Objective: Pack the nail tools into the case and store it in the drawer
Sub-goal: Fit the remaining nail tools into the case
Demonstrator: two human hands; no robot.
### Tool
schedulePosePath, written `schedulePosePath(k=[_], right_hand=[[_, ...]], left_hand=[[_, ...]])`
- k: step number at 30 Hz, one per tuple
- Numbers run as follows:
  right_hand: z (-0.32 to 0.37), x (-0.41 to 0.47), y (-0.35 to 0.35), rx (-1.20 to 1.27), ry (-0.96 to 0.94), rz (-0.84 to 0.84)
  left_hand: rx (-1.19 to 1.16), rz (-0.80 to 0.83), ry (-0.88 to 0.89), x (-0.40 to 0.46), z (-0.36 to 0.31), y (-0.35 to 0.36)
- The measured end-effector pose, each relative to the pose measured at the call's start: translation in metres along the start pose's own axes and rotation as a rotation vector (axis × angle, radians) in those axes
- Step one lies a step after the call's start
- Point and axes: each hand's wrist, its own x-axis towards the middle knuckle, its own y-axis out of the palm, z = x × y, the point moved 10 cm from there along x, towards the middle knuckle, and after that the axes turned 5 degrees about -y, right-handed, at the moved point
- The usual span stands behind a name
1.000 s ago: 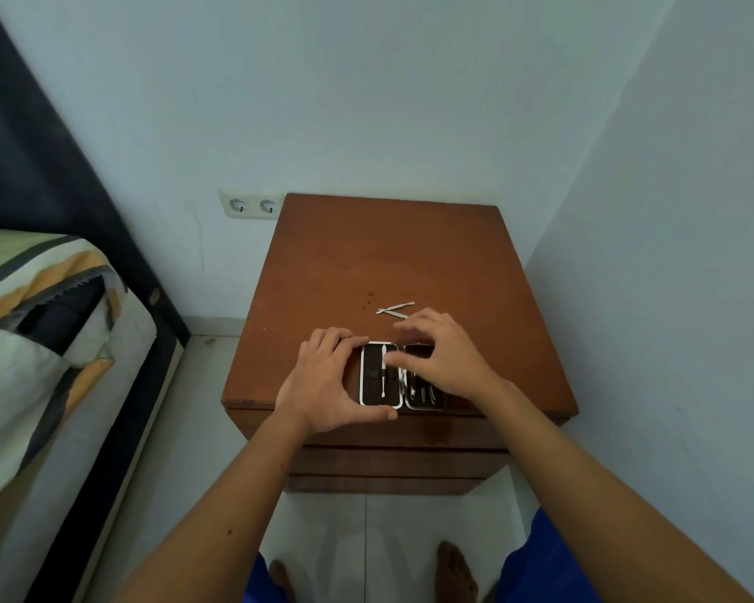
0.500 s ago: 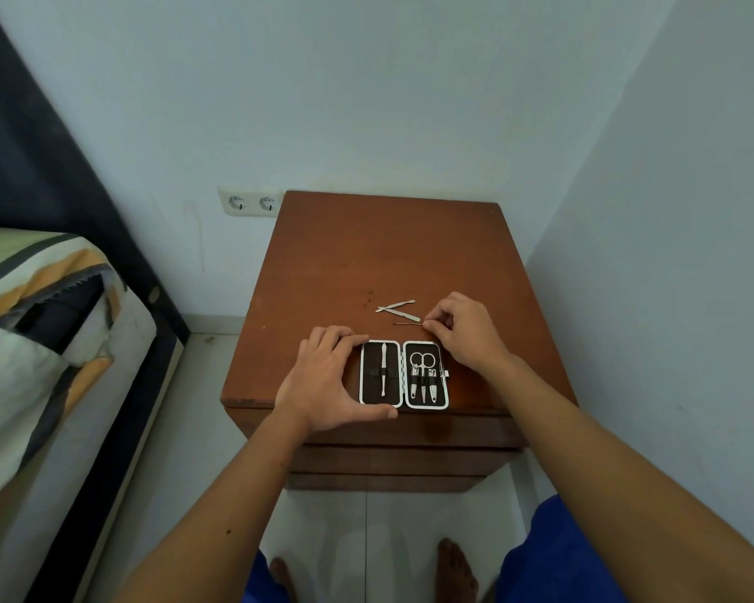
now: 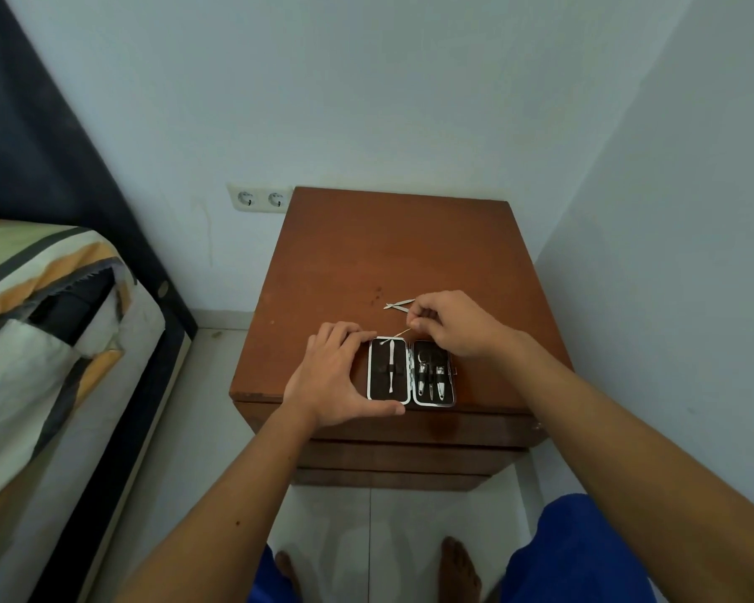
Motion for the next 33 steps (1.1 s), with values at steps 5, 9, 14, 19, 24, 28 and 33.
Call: schedulePosePath(k=[5,9,14,19,24,28,33], right_hand=[[0.016,0.02,0.015,-0.178,-0.066,0.24],[0.023,0.035,0.019,-0.285,-0.124,0.305],[0.036,0.043,0.027,-0.336,-0.188,0.341],[0.045,0.042,0.035,-0.311,-0.238,0.353],[0.049,0.04,0.035,-0.277,-0.252,0.328],[0.05,0.036,0.032,-0.239,-0.256,0.269],[0.041,0.027,0.025,-0.171,-0.197,0.125]], left_hand=[[0.004,0.0,-0.001,0.001,0.0,0.0],[0.0,-0.007,0.004,0.0,-0.001,-0.001],[0.0,-0.005,-0.004,0.0,0.0,0.0],[0.014,-0.001,-0.002,0.0,0.0,0.0],[0.003,-0.012,0.0,0.0,-0.001,-0.003],[-0.02,-0.021,-0.007,0.0,-0.001,-0.004],[-0.03,-0.028,0.007,0.0,-0.002,-0.006]])
